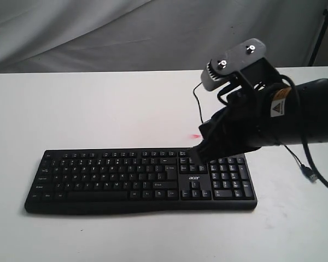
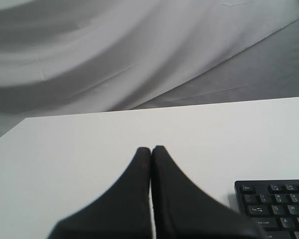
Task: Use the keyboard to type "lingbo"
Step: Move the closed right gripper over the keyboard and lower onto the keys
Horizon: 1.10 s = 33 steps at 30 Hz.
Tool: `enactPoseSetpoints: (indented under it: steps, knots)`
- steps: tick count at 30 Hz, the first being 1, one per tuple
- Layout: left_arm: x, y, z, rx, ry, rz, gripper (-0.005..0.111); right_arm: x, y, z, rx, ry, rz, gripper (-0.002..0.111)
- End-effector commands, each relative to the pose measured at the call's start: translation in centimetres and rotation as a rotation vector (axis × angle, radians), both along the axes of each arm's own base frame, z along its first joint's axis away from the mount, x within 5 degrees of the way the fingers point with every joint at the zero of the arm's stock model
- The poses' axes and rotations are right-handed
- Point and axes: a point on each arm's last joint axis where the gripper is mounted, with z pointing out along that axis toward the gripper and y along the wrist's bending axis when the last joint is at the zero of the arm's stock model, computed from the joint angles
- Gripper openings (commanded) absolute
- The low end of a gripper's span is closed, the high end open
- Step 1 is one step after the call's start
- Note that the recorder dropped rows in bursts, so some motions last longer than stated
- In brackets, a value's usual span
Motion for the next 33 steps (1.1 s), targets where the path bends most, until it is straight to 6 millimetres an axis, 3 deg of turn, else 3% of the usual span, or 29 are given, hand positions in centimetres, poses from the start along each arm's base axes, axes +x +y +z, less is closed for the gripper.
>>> enactPoseSetpoints:
  steps: [1,13,20,33]
  knots:
    - [0.0,0.0,-0.2,-0.004,0.004,-0.004,0.001,-0.2,1.8,-0.2,-0.025,-0.022,0.093,0.000]
    - [0.0,0.0,-0.2,-0.004,0.004,-0.004,0.001,1.9,6.8,-5.2,-0.041,-0.081,0.209,0.000]
    - [0.0,0.0,-0.2,-0.004,0.004,-0.004,0.001,4.9,9.5,-6.8,-0.108,-0.103,0.290,0.000]
    - [0.0,0.0,-0.2,-0.004,0.004,-0.004,0.001,6.7,10.8,-11.6,-0.133,-0.171,0.304,0.000]
